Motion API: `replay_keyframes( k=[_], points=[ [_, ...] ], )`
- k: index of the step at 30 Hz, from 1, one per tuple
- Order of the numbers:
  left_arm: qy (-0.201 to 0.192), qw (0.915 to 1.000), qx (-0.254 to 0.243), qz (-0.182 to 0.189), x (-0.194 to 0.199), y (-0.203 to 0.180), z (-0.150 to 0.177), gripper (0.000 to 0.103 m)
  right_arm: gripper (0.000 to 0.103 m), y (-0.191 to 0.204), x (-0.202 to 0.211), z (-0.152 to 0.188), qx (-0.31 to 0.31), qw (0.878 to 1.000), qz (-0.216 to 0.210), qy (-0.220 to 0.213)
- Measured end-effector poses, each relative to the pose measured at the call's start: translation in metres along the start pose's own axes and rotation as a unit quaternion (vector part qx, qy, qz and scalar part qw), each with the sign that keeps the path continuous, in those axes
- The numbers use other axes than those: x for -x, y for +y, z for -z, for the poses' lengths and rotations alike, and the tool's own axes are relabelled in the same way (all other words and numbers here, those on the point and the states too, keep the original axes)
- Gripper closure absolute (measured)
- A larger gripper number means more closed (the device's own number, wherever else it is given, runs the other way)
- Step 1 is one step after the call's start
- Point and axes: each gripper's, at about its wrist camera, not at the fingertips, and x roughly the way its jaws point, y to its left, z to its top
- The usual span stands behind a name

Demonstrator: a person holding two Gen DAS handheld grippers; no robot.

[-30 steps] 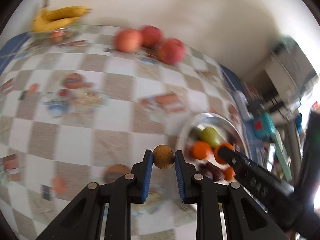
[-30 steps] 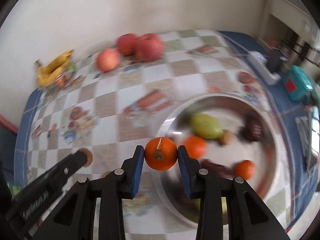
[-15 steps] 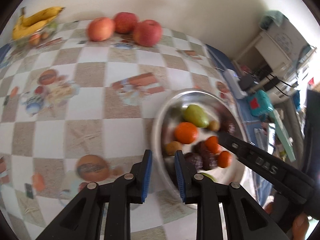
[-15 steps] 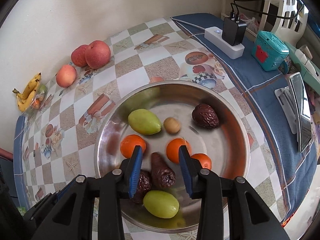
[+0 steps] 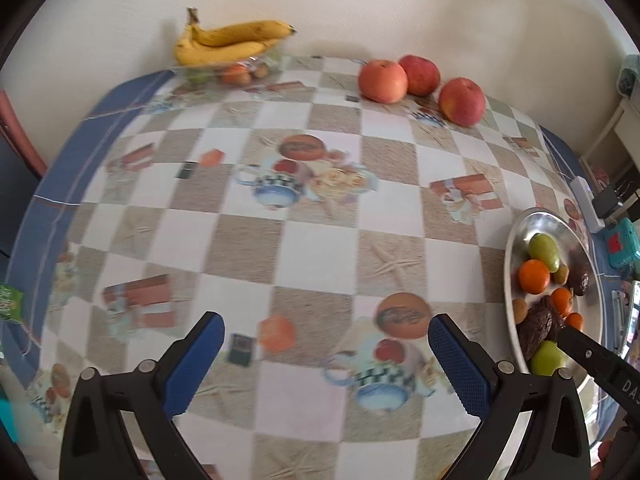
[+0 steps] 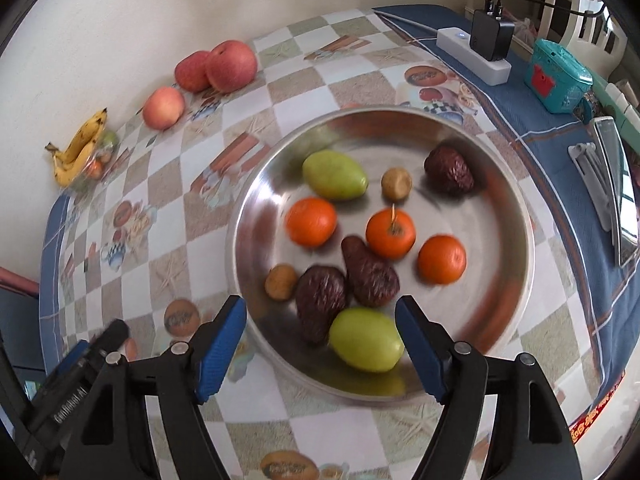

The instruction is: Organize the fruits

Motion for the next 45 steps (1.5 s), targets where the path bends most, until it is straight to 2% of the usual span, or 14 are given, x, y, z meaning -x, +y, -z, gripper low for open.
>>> replay_keyframes(
  k=[4, 10, 13, 19, 23, 31, 45],
  points=[
    [-0.008, 0.9999, -0.006, 0.006, 0.013, 0.008, 0.006, 0.000, 0.025, 0.010, 0.011, 0.016, 0.023, 1.000, 0.006, -0.007],
    [-0.015, 0.9994, -0.030, -0.013, 0.023, 0.007, 0.013, 0.000, 0.025, 0.026, 0.023, 0.029, 0.061, 0.998, 0.021, -0.023],
    [-0.013, 0.9987, -0.039, -0.030, 0.021, 0.005, 0.012, 0.000, 0.025, 0.031, 0.024, 0.030, 0.074, 0.996, 0.032, -0.029],
    [-0.011, 0.9983, -0.042, -0.040, 0.022, 0.004, 0.014, 0.000, 0.025, 0.035, 0.021, 0.028, 0.085, 0.995, 0.038, -0.027],
    [-0.012, 0.9968, -0.042, -0.067, 0.023, 0.004, 0.015, 0.000, 0.025, 0.039, 0.021, 0.029, 0.091, 0.995, 0.041, -0.029],
    [0.001, 0.9954, -0.032, -0.091, 0.021, 0.006, 0.015, 0.000, 0.025, 0.042, 0.021, 0.029, 0.098, 0.994, 0.042, -0.030],
    [0.007, 0.9957, -0.026, -0.089, 0.021, 0.007, 0.014, 0.000, 0.025, 0.045, 0.023, 0.030, 0.103, 0.993, 0.041, -0.033]
  ],
)
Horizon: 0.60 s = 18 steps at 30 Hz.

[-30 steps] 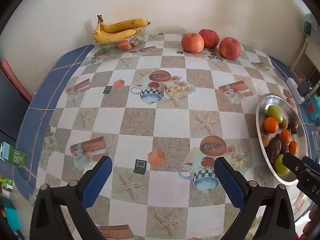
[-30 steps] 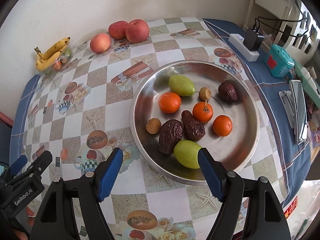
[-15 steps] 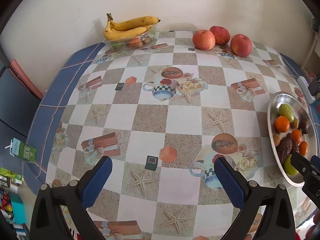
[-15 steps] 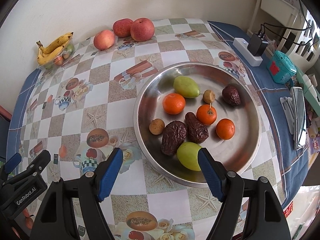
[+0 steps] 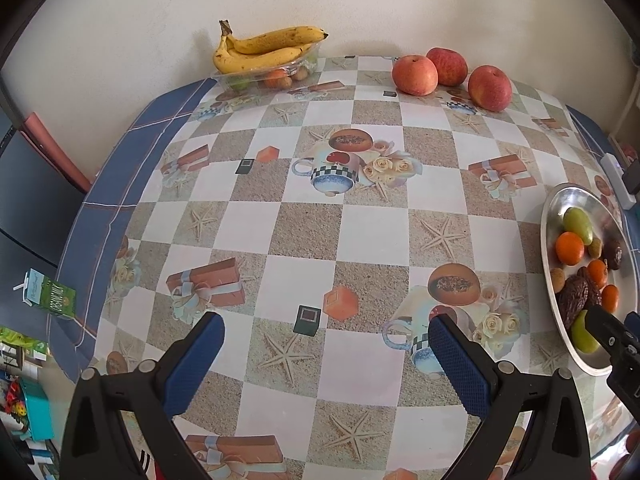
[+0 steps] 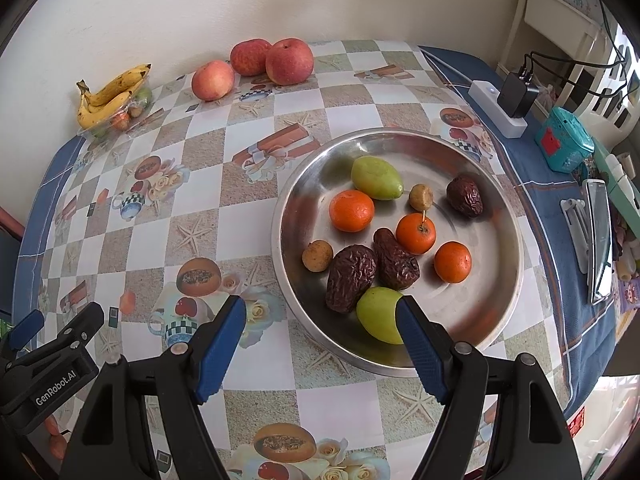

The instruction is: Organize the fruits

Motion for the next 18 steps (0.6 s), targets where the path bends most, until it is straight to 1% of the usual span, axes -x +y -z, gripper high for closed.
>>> replay_keyframes(
  k=[18],
  points=[
    [0.010, 0.9998, 0.012, 0.008, -0.0018, 0.0021, 0.0004, 0.000, 0.025, 0.0003, 0.0001, -0.0002, 0.000, 1.000, 0.000, 0.001]
  ],
)
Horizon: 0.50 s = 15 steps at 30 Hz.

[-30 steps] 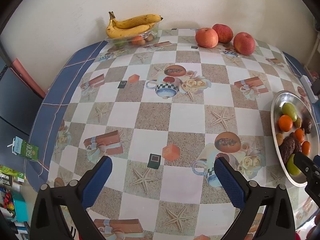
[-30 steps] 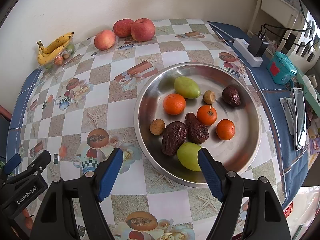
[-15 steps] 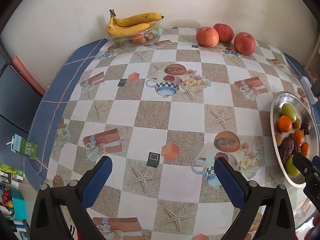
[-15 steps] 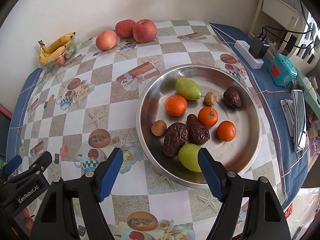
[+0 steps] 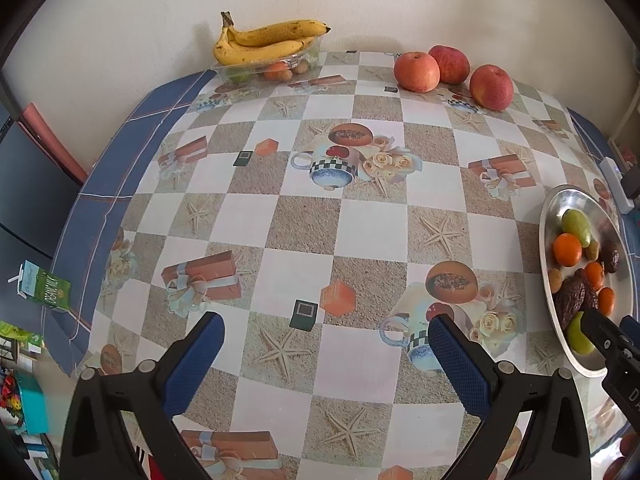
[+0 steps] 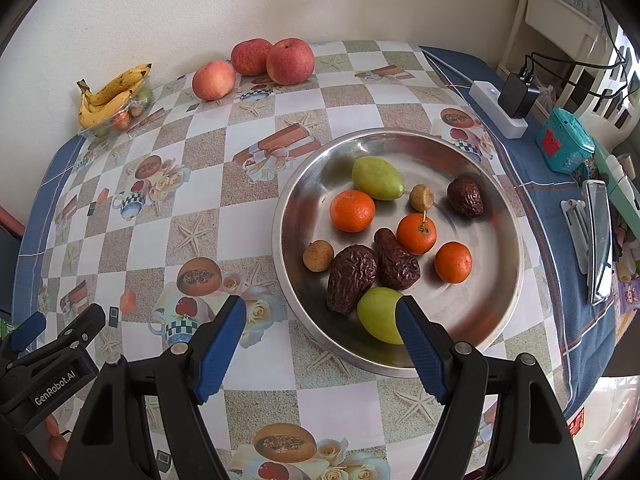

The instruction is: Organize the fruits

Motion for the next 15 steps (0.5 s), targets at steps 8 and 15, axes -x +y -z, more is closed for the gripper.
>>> replay_keyframes(
  k=[8, 15],
  points=[
    [0.003, 1.0000, 0.003, 0.002, -0.0009, 0.0012, -0.0003, 0.000, 0.025, 0.0008, -0.0011, 0.0003, 0.004, 1.000, 0.000, 0.002],
    [0.005, 0.9999, 0.003, 0.009, -0.0013, -0.0001, 0.0003, 0.000, 0.025, 0.0003, -0.0012, 0.0002, 0.005, 1.000, -0.001, 0.002]
  ],
)
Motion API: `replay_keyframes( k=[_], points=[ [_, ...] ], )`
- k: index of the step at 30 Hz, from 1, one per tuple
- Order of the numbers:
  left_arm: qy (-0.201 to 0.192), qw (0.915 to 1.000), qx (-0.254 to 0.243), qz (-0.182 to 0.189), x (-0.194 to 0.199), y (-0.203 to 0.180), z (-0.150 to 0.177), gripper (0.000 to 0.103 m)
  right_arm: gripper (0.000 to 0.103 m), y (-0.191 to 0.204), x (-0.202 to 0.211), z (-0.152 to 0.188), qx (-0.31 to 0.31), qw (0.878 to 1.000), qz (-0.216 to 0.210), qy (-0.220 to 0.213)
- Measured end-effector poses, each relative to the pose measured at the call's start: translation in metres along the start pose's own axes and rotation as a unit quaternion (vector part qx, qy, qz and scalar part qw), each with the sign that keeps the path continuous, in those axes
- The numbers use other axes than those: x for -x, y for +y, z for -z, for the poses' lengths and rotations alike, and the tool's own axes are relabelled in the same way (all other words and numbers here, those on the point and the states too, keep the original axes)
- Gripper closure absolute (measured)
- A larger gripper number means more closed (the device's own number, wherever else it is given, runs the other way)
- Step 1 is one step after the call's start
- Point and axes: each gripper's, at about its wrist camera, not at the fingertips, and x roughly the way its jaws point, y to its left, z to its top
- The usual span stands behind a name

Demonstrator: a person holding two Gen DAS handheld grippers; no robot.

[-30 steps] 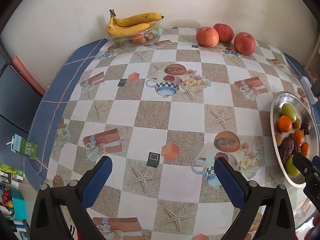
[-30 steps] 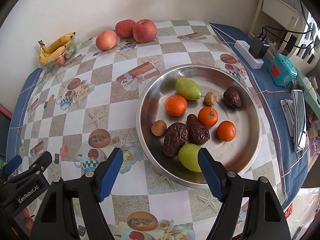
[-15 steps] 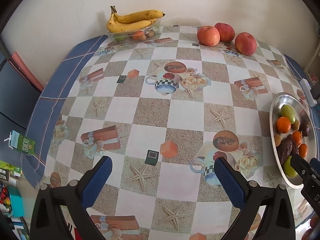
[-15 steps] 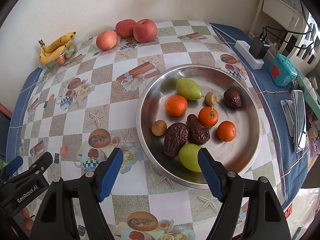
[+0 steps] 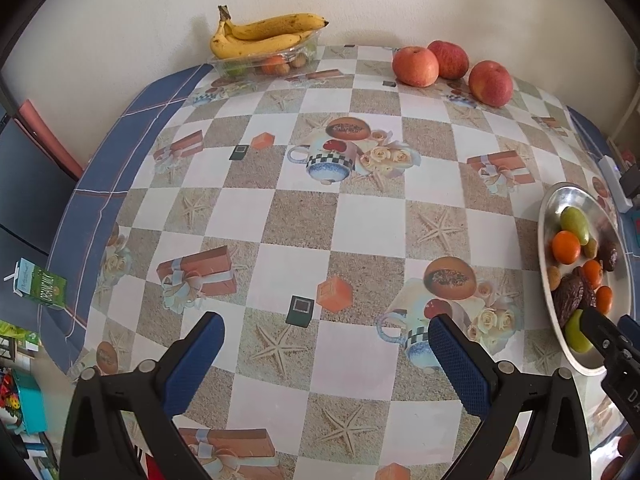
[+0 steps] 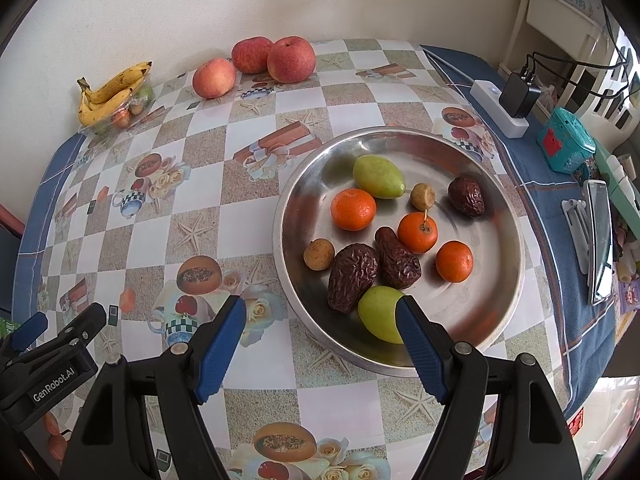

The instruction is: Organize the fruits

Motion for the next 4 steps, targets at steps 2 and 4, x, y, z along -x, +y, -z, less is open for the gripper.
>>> replay_keyframes(
  k=[2, 4],
  points=[
    [-0.013, 0.9999, 0.002, -0.007, 0.0052, 0.0009, -0.0001, 0.000, 0.025, 0.0001, 0.0000, 0.0000, 0.000, 1.000, 0.000, 0.000],
    [-0.017, 0.9998, 0.003, -0.010, 0.0063, 0.0018, -0.0012, 0.000, 0.025, 0.0002, 0.0003, 0.0000, 0.000, 1.000, 0.000, 0.000]
  ],
)
